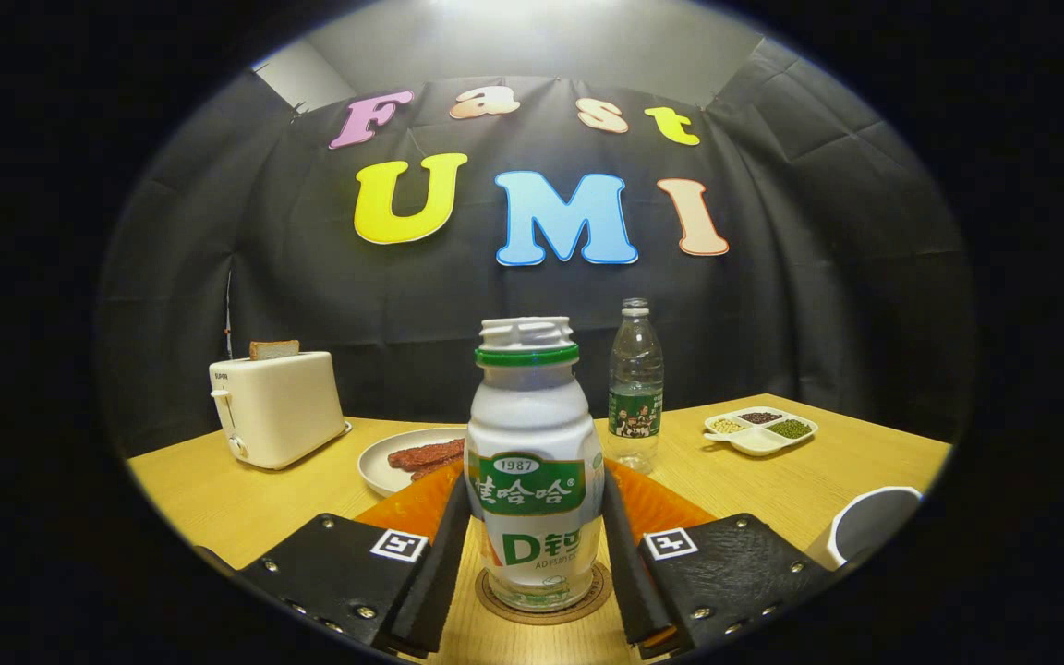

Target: Take the bottle from table, then pour the juice into the cup, finally place the bottle on the coaster

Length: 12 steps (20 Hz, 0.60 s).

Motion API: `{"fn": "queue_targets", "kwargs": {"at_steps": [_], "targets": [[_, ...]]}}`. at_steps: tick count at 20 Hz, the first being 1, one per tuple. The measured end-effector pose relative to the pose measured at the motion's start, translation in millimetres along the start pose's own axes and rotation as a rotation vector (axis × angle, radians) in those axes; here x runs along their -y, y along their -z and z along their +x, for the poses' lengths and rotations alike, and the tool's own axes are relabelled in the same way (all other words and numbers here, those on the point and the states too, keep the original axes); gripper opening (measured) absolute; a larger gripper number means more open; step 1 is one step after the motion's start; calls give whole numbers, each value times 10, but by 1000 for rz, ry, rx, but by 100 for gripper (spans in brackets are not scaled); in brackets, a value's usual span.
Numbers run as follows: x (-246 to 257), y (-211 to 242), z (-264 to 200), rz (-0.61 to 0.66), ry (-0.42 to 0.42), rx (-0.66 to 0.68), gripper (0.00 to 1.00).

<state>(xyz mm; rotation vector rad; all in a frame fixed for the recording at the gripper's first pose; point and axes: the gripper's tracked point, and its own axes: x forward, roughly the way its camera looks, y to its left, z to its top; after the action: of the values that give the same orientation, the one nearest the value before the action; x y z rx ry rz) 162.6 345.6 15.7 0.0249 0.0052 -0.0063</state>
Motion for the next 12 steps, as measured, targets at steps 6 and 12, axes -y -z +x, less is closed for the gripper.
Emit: {"fn": "queue_targets", "kwargs": {"at_steps": [6,12], "targets": [[34,83,23,1,2,-16,77],[28,88,2,3,-5,-21,97]]}}
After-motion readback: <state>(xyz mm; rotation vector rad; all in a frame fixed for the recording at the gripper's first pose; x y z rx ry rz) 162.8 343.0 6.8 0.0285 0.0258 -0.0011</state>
